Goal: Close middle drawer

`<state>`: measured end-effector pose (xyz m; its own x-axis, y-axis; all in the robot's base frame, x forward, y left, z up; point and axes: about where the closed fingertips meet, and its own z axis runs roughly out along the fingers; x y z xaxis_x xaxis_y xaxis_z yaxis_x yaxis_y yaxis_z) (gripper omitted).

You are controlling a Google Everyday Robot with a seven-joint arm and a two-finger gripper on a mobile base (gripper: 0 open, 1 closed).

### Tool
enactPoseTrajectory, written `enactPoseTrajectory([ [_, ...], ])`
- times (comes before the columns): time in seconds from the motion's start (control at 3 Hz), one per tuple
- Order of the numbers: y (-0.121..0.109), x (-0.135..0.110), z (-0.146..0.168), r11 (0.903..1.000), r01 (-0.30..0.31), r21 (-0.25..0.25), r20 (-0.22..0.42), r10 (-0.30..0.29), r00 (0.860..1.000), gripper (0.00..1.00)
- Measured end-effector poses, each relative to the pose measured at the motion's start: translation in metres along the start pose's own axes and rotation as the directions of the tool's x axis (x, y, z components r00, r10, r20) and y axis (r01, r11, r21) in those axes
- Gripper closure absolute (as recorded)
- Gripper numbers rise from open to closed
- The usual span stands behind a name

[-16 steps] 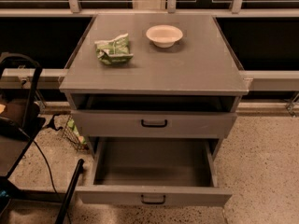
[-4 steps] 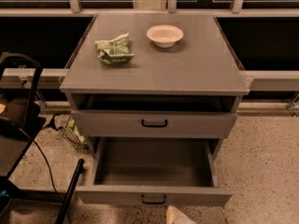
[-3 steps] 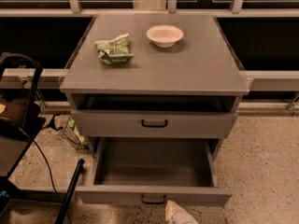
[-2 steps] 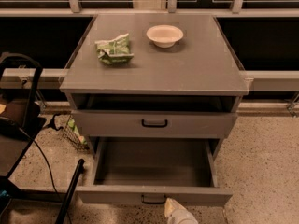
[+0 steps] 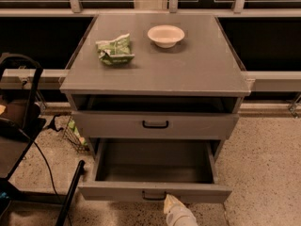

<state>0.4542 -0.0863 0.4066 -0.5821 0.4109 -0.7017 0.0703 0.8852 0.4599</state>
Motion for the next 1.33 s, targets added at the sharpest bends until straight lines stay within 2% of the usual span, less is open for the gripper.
enactPoseTrajectory([
  [0.67,0.011,-0.008,0.017,0.9997,0.018,-0.018,0.022,-0.017,1.0,1.0],
  [1.33,0.016,-0.024,0.055,0.9958,0.075,-0.053,0.072,-0.071,0.995,1.0],
])
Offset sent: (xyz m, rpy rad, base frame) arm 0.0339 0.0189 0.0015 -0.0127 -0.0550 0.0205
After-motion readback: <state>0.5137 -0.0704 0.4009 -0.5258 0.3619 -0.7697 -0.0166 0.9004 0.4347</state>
